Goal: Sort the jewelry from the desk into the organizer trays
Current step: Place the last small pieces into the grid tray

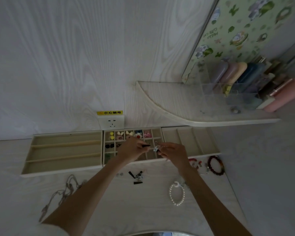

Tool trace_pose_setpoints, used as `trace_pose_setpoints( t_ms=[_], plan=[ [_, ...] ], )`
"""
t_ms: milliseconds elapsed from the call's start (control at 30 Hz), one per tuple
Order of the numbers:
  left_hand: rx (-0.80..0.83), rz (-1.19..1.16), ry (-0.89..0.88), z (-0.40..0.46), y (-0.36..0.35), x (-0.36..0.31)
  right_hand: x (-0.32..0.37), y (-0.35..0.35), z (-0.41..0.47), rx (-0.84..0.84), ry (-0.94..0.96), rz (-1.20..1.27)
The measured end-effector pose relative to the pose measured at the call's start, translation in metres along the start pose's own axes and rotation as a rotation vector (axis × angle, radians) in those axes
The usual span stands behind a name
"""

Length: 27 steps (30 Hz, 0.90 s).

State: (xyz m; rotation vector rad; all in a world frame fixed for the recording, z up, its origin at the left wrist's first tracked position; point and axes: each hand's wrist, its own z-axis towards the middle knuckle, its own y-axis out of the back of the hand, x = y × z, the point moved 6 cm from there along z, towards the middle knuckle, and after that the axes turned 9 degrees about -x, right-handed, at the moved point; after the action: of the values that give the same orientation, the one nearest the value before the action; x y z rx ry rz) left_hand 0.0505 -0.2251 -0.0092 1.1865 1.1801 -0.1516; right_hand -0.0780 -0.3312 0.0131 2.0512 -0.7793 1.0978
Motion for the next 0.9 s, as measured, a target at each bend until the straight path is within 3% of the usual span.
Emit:
trace_pose_setpoints(
  t_ms=[267,433,633,767,900],
  plan=[
    [-0.081,0.172,0.043,-0.004,-0.018,-0.004,-0.017,0.004,0.008,-0.086,-0.063,0.04],
    [0.009,0.259,-0.02,-0.004,-0.023,-0.015,-0.014,0.0,0.009,-0.056,0.006,-0.063],
    [0.132,0.106,0.034,-0.005,-0.023,-0.012,-0.013,-0.005,0.014,-0.062,0.07,-0.188],
    [0.004,0.054,0.106,-0.009,-0.004,-0.002,-0.01,-0.013,0.015,-0.047,0.149,-0.265],
    [-0.006,0.039,0.134,-0.017,0.009,0.01,-0.01,-0.025,0.017,0.012,0.25,-0.38]
  ],
)
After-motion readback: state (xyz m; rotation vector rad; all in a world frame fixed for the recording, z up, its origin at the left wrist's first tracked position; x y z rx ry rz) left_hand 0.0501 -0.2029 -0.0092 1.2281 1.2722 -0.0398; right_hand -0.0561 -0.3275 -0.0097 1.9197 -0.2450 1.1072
